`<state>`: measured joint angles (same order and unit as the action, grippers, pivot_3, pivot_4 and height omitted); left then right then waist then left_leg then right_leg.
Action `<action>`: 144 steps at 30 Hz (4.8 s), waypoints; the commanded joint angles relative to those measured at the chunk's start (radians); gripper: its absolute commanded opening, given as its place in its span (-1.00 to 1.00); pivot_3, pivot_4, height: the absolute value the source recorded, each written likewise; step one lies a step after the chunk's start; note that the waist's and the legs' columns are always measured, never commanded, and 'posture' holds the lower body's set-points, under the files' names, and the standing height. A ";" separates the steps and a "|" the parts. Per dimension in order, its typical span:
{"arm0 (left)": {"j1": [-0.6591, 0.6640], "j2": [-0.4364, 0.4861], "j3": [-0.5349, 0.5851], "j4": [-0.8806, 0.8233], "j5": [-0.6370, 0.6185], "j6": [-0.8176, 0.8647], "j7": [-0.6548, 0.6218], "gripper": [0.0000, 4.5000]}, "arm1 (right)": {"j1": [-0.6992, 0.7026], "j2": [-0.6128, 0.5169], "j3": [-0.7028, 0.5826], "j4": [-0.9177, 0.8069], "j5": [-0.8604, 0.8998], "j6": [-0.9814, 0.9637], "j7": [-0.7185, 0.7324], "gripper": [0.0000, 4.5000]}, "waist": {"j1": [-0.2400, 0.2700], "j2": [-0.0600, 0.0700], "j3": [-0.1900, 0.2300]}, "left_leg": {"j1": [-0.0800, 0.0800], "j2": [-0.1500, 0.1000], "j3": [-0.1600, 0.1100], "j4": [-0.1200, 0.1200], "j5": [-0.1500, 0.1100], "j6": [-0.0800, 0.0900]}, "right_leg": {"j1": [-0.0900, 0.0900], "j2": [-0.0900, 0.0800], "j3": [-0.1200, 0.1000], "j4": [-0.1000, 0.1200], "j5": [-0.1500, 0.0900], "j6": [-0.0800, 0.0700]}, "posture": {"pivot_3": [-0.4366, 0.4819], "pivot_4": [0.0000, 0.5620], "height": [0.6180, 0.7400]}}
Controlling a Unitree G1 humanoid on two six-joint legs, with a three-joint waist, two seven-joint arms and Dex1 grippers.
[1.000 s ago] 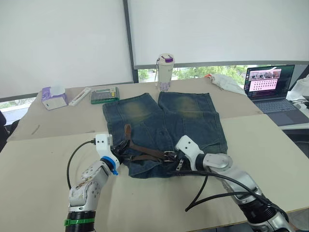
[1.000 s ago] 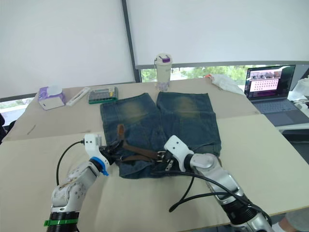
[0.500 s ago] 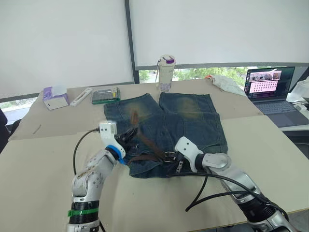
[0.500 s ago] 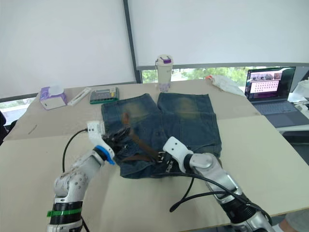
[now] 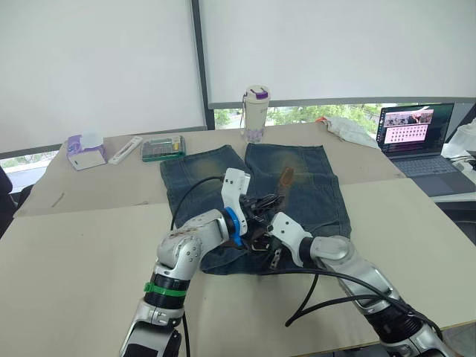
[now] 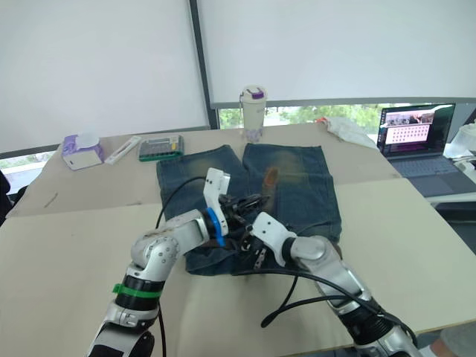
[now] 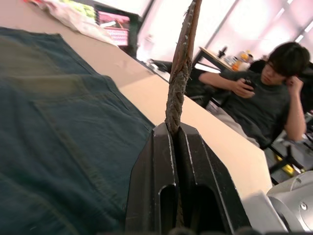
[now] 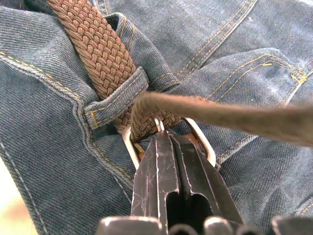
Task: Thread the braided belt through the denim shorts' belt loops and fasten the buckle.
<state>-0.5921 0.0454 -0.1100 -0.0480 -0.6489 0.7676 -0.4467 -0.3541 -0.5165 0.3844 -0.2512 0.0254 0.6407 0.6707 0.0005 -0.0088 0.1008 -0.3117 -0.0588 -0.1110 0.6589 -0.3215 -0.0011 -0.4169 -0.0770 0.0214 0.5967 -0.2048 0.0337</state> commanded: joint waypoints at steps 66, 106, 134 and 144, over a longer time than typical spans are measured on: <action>0.156 0.191 -0.299 0.449 0.534 -0.427 -0.366 -1.00 | 0.257 -0.101 -0.487 -0.459 0.381 0.436 -0.008 -0.16 | 0.015 -0.001 -0.002 | 0.011 0.001 -0.002 -0.007 -0.007 0.011 | 0.014 -0.003 0.001 -0.003 -0.009 0.012 | -0.05 -0.47 1.00; 0.154 0.189 -0.036 0.178 0.276 -0.273 -0.437 -0.22 | 0.221 -0.058 -0.312 -0.210 0.298 0.213 -0.175 -1.00 | -0.003 0.006 0.010 | 0.008 -0.012 -0.015 -0.008 -0.003 0.008 | 0.011 -0.015 -0.008 -0.002 -0.010 0.016 | -0.05 -0.47 1.00; 0.020 0.219 -0.190 0.150 0.393 -0.416 -0.575 0.27 | 0.498 -0.388 -0.560 -0.421 0.087 0.064 -0.166 0.17 | 0.011 0.005 0.021 | -0.001 -0.012 -0.014 -0.007 -0.001 0.005 | 0.010 -0.016 -0.009 -0.003 -0.013 0.021 | -0.05 -0.47 1.00; 0.019 0.196 -0.195 0.116 0.407 -0.408 -0.544 0.27 | 0.316 -0.419 -0.366 -0.199 -0.053 -0.074 -0.117 0.17 | 0.015 0.006 0.022 | 0.002 -0.013 -0.015 -0.006 0.000 0.005 | 0.010 -0.016 -0.010 -0.003 -0.011 0.016 | -0.05 -0.47 1.00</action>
<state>-0.5528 0.2468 -0.3150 0.1012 -0.2380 0.3704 -0.9987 -0.0179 -0.9209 -0.0026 -0.4713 0.0123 0.6143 0.5403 0.0151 -0.0033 0.1226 -0.3101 -0.0714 -0.1260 0.6538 -0.3215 0.0038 -0.4071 -0.0934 0.0120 0.5940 -0.2140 0.0476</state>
